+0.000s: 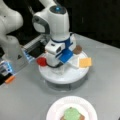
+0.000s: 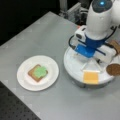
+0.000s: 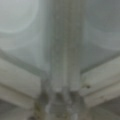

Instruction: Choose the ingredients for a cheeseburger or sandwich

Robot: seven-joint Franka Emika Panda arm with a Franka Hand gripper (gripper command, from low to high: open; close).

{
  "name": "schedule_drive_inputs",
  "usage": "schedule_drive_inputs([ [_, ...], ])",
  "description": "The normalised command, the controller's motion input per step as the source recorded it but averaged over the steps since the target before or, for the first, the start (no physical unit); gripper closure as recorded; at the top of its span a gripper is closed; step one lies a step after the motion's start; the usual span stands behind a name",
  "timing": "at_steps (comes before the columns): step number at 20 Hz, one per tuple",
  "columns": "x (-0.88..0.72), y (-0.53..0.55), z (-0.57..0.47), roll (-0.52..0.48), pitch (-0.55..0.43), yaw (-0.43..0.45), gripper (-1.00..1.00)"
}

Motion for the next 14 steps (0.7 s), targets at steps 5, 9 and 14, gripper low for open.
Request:
schedule_drive_inputs([
  [5, -0.24, 0.01, -0.12, 0.107, -0.139, 0.101, -1.0],
  [9, -0.24, 0.01, -0.07, 0.137, -0.107, 0.137, -1.0],
  [14, -0.23, 0.04, -0.04, 0.152, -0.066, 0.19, -1.0],
])
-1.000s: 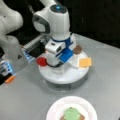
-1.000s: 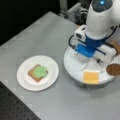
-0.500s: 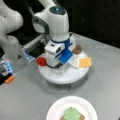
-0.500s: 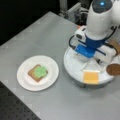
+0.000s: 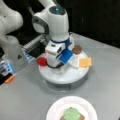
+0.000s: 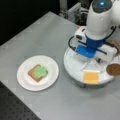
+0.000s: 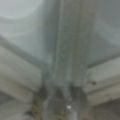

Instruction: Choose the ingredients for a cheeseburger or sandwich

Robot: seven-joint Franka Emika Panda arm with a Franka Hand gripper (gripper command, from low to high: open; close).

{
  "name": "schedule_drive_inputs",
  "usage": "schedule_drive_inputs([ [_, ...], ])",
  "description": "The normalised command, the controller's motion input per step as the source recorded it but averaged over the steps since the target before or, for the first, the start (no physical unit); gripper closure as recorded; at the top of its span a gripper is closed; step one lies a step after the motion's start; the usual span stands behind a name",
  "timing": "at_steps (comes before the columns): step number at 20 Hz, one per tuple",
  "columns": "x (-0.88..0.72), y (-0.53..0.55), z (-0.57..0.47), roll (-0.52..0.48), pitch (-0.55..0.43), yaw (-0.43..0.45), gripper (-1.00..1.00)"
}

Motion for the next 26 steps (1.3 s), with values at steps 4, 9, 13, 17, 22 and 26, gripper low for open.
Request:
schedule_drive_inputs([
  [4, -0.2, 0.03, -0.07, 0.142, -0.047, 0.189, -1.0],
  [9, -0.2, 0.01, -0.11, 0.091, -0.067, 0.117, -1.0],
  [13, -0.21, -0.03, -0.14, 0.077, -0.07, 0.112, -1.0],
  [17, -0.2, -0.05, -0.14, 0.097, -0.064, 0.177, -1.0],
  [22, -0.19, -0.04, -0.13, 0.121, -0.036, 0.258, -1.0],
  [26, -0.18, -0.04, -0.11, 0.15, 0.007, 0.264, -1.0],
])
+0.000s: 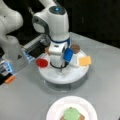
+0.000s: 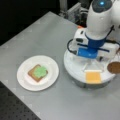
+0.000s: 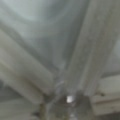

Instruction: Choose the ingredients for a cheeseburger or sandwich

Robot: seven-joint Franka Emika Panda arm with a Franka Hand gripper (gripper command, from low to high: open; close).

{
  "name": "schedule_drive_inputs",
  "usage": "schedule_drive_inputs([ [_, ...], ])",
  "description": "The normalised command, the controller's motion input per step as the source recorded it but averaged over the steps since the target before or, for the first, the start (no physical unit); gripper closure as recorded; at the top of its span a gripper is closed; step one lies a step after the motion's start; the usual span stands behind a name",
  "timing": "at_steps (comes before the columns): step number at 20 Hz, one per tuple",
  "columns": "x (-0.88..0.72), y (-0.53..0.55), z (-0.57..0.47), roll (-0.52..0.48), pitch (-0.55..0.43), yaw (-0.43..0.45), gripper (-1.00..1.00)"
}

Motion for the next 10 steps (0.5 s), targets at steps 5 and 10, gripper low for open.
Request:
schedule_drive_inputs([
  [5, -0.18, -0.01, -0.09, 0.155, 0.019, 0.181, -1.0],
  [10, -0.2, 0.06, -0.05, 0.18, 0.039, 0.212, -1.0],
])
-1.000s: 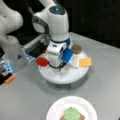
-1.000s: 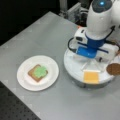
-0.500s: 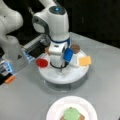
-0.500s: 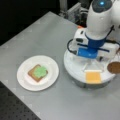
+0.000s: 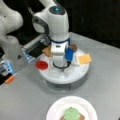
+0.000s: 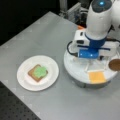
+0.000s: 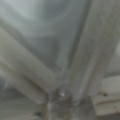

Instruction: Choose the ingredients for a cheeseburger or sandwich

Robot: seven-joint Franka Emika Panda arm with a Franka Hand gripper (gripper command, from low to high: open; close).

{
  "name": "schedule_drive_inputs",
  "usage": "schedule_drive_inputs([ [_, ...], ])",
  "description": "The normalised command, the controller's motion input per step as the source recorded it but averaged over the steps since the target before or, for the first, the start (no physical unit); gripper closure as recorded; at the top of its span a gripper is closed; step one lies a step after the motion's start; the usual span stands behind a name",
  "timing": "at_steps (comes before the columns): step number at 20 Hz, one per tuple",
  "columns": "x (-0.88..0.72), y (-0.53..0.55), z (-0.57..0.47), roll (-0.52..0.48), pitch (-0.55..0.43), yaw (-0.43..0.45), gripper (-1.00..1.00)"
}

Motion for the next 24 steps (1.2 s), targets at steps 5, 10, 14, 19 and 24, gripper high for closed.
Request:
schedule_drive_inputs([
  [5, -0.19, 0.07, 0.01, 0.148, 0.064, 0.279, -1.0],
  [10, -0.13, 0.02, 0.01, 0.138, 0.057, 0.278, -1.0],
  [14, -0.08, 0.0, 0.01, 0.102, 0.028, 0.285, -1.0],
  [19, -0.05, -0.03, 0.01, 0.084, 0.022, 0.217, -1.0],
  [24, -0.02, -0.05, 0.01, 0.06, 0.002, 0.163, -1.0],
])
